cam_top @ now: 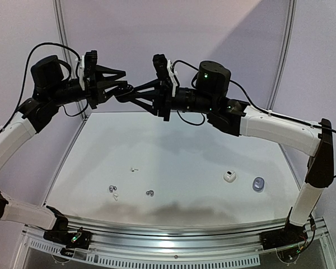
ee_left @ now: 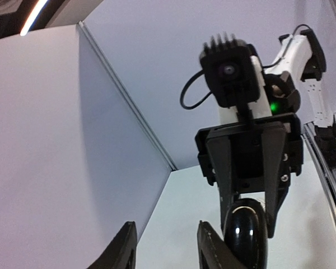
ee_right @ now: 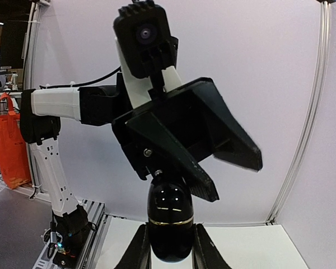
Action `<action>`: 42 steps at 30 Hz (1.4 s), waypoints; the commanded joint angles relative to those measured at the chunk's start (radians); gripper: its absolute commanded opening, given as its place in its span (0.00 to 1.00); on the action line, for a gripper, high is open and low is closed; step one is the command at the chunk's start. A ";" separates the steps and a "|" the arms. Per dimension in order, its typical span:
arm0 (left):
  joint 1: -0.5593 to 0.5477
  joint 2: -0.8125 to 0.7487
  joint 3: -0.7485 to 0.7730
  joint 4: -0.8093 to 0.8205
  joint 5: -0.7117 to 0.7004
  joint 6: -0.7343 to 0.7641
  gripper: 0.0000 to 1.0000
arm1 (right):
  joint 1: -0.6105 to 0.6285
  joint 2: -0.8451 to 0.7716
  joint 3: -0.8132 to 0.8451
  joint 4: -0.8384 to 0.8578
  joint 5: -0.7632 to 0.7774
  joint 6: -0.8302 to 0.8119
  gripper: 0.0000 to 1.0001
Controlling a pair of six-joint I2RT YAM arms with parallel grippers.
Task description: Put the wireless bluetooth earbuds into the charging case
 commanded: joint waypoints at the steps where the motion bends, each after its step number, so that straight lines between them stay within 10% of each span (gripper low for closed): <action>1: 0.002 -0.006 -0.004 -0.032 -0.131 -0.037 0.49 | -0.040 0.033 0.031 -0.025 0.106 0.067 0.00; 6: 0.160 0.049 0.070 -0.090 0.012 -0.210 0.73 | -0.075 0.017 0.005 -0.026 0.145 0.132 0.00; 13: 0.173 0.086 0.010 -0.044 0.459 -0.440 0.76 | -0.105 0.015 -0.040 0.105 0.051 0.228 0.00; 42: 0.030 0.215 0.088 0.198 0.296 -0.661 0.34 | -0.102 0.018 -0.080 0.265 -0.020 0.277 0.00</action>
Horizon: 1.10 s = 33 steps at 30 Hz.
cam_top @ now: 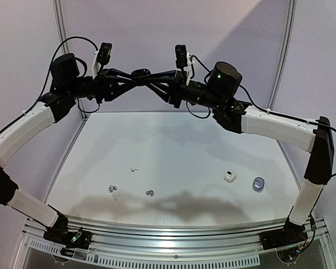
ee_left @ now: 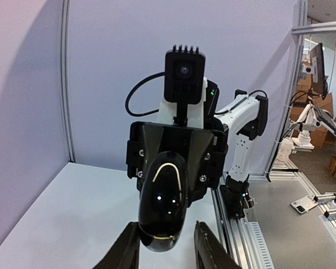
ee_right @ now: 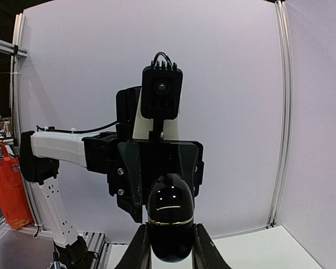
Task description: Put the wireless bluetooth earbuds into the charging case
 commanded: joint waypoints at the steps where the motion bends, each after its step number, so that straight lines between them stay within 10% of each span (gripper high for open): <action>1: -0.025 0.017 0.033 0.028 -0.005 -0.017 0.33 | 0.005 0.014 -0.003 0.012 -0.008 0.008 0.00; 16: -0.031 0.001 0.035 -0.036 0.000 0.027 0.00 | 0.006 0.032 0.023 -0.030 0.001 0.003 0.02; 26: 0.115 0.009 0.056 -0.251 -0.165 0.041 0.00 | -0.043 0.009 -0.051 -0.060 0.184 0.082 0.97; 33: 0.328 0.200 0.098 -0.584 -0.324 0.087 0.00 | -0.075 -0.028 -0.077 -0.244 0.405 0.086 0.99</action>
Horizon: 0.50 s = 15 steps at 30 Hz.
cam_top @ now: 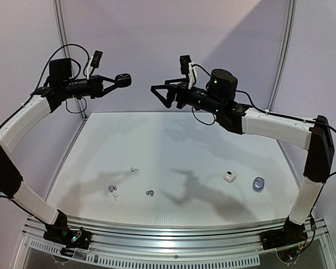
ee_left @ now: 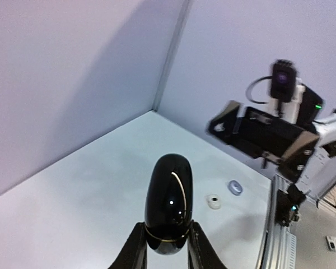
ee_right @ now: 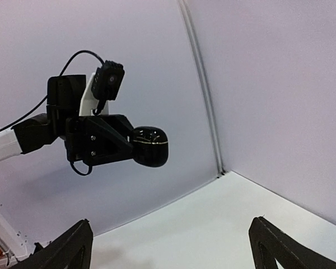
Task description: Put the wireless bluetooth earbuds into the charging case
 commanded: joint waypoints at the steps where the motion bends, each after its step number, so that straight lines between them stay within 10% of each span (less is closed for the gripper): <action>1: 0.147 0.168 0.014 -0.250 -0.120 -0.002 0.00 | -0.015 -0.037 -0.012 -0.149 0.161 -0.002 0.99; 15: 0.265 0.772 0.421 -0.621 -0.117 0.137 0.00 | -0.015 -0.048 -0.026 -0.195 0.150 -0.009 0.99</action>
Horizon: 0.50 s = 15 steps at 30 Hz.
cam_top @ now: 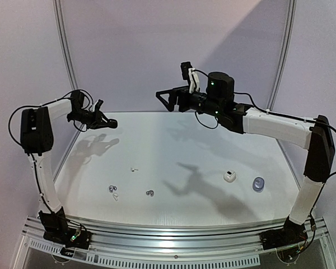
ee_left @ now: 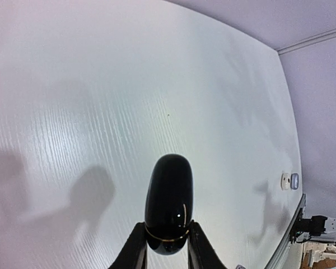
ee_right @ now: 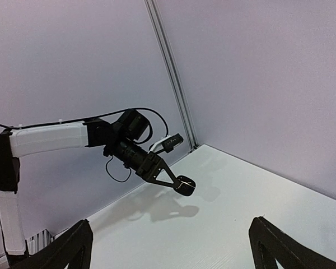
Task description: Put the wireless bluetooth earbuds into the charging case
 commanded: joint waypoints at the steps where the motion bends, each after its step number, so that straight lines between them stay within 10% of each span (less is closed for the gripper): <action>1: 0.002 0.097 0.106 -0.134 0.022 0.069 0.00 | 0.004 -0.047 -0.018 -0.032 0.021 -0.004 0.99; 15: 0.004 0.241 0.084 -0.140 0.074 0.105 0.00 | 0.004 -0.047 -0.010 -0.128 0.104 0.004 0.99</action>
